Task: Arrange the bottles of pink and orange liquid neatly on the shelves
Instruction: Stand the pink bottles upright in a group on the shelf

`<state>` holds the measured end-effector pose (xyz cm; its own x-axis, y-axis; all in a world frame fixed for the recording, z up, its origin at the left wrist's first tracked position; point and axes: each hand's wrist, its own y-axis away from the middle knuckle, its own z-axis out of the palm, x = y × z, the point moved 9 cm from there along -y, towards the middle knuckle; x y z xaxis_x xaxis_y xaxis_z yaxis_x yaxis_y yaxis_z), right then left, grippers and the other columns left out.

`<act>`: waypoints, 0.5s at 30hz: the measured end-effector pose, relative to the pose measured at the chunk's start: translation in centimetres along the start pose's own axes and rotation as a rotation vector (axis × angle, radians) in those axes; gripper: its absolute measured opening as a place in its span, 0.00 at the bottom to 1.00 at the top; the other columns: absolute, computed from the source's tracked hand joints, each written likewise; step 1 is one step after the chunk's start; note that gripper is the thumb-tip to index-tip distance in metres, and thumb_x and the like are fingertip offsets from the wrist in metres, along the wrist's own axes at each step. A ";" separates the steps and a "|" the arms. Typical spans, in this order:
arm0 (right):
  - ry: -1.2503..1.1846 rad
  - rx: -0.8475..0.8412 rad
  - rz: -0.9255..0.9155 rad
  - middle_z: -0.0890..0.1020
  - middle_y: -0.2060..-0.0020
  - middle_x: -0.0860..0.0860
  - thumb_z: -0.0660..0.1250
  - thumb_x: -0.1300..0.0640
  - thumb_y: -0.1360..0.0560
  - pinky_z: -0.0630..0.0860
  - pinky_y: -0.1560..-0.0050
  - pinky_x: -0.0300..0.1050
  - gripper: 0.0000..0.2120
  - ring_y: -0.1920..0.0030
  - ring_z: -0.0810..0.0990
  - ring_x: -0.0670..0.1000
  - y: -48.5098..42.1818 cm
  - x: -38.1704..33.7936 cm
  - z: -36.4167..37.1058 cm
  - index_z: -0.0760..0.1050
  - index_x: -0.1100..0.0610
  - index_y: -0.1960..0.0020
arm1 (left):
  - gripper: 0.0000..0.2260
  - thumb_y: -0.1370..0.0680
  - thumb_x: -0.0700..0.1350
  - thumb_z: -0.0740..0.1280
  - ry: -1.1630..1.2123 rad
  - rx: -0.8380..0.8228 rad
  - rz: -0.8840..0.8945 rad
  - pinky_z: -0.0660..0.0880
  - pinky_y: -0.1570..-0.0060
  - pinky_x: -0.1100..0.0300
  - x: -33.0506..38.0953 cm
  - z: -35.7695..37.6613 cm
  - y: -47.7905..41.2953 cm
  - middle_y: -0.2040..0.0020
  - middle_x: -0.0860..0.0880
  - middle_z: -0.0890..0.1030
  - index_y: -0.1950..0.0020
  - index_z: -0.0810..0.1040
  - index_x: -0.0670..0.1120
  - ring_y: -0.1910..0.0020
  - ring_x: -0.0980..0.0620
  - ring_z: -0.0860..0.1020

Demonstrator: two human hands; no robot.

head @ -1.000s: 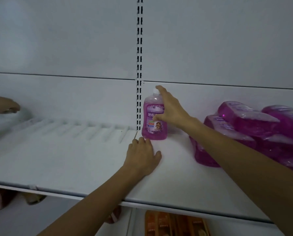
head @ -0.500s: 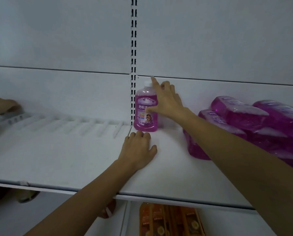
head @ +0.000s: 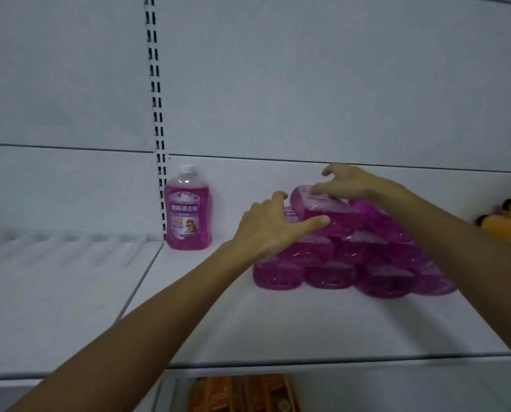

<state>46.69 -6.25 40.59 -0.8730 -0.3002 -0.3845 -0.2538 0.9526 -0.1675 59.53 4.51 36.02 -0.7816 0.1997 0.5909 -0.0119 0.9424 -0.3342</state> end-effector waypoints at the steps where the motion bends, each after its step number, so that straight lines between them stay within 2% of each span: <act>1: -0.011 -0.034 0.012 0.70 0.31 0.58 0.65 0.44 0.25 0.68 0.43 0.47 0.33 0.34 0.70 0.57 -0.2 0.3 0.6 0.61 0.58 0.27 | 0.39 0.31 0.69 0.64 0.036 -0.027 -0.019 0.68 0.35 0.46 0.1 0.6 -0.4 0.32 0.46 0.72 0.28 0.62 0.47 0.34 0.45 0.71; 3: -0.059 -0.098 0.035 0.69 0.31 0.57 0.64 0.44 0.26 0.69 0.40 0.50 0.33 0.33 0.70 0.57 -0.6 0.6 1.5 0.60 0.58 0.26 | 0.39 0.32 0.68 0.66 0.112 -0.060 -0.044 0.69 0.35 0.47 0.3 1.6 -1.1 0.33 0.47 0.73 0.28 0.63 0.47 0.35 0.45 0.72; 4: -0.093 -0.137 0.043 0.71 0.33 0.57 0.64 0.43 0.27 0.71 0.39 0.51 0.33 0.35 0.72 0.58 -0.8 0.7 1.9 0.64 0.59 0.28 | 0.38 0.32 0.68 0.66 0.122 -0.062 -0.042 0.70 0.36 0.48 0.4 2.0 -1.2 0.34 0.48 0.74 0.29 0.64 0.48 0.37 0.46 0.73; 6: -0.177 -0.235 0.052 0.81 0.43 0.59 0.67 0.36 0.35 0.75 0.42 0.56 0.33 0.44 0.80 0.61 -0.6 0.8 2.8 0.76 0.60 0.41 | 0.35 0.33 0.69 0.66 0.062 -0.021 -0.022 0.72 0.40 0.48 0.5 2.6 -1.3 0.39 0.49 0.77 0.33 0.68 0.51 0.42 0.46 0.76; 8: -0.230 -0.269 0.064 0.84 0.53 0.60 0.68 0.33 0.41 0.78 0.47 0.55 0.34 0.52 0.83 0.62 -0.7 1.0 3.3 0.80 0.60 0.49 | 0.29 0.33 0.71 0.65 0.014 0.035 -0.007 0.74 0.43 0.47 0.3 2.9 -1.6 0.46 0.50 0.80 0.41 0.73 0.53 0.46 0.45 0.77; 10: -0.235 -0.235 0.062 0.84 0.56 0.59 0.68 0.36 0.35 0.78 0.55 0.50 0.29 0.58 0.83 0.59 -1.0 1.0 3.1 0.80 0.61 0.50 | 0.28 0.34 0.72 0.62 0.012 0.046 -0.007 0.75 0.45 0.47 0.1 3.2 -1.9 0.52 0.49 0.82 0.46 0.76 0.53 0.49 0.44 0.78; 12: -0.258 -0.160 0.059 0.82 0.60 0.57 0.70 0.39 0.34 0.74 0.60 0.45 0.26 0.63 0.79 0.56 -1.4 1.3 2.6 0.79 0.62 0.52 | 0.30 0.36 0.73 0.60 0.068 0.020 -0.023 0.76 0.46 0.47 -0.1 3.5 -2.1 0.55 0.49 0.82 0.47 0.79 0.53 0.51 0.45 0.78; 15: -0.366 -0.034 0.006 0.78 0.64 0.54 0.73 0.42 0.33 0.73 0.65 0.44 0.20 0.66 0.75 0.51 -1.5 1.3 1.6 0.76 0.59 0.56 | 0.27 0.34 0.69 0.64 0.189 0.033 -0.005 0.75 0.43 0.50 -0.2 3.6 -2.0 0.51 0.52 0.82 0.41 0.77 0.56 0.48 0.48 0.79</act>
<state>46.58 -8.19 38.88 -0.6692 -0.2858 -0.6859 -0.2678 0.9538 -0.1362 57.43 1.62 33.95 -0.6504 0.2449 0.7190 -0.0380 0.9349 -0.3529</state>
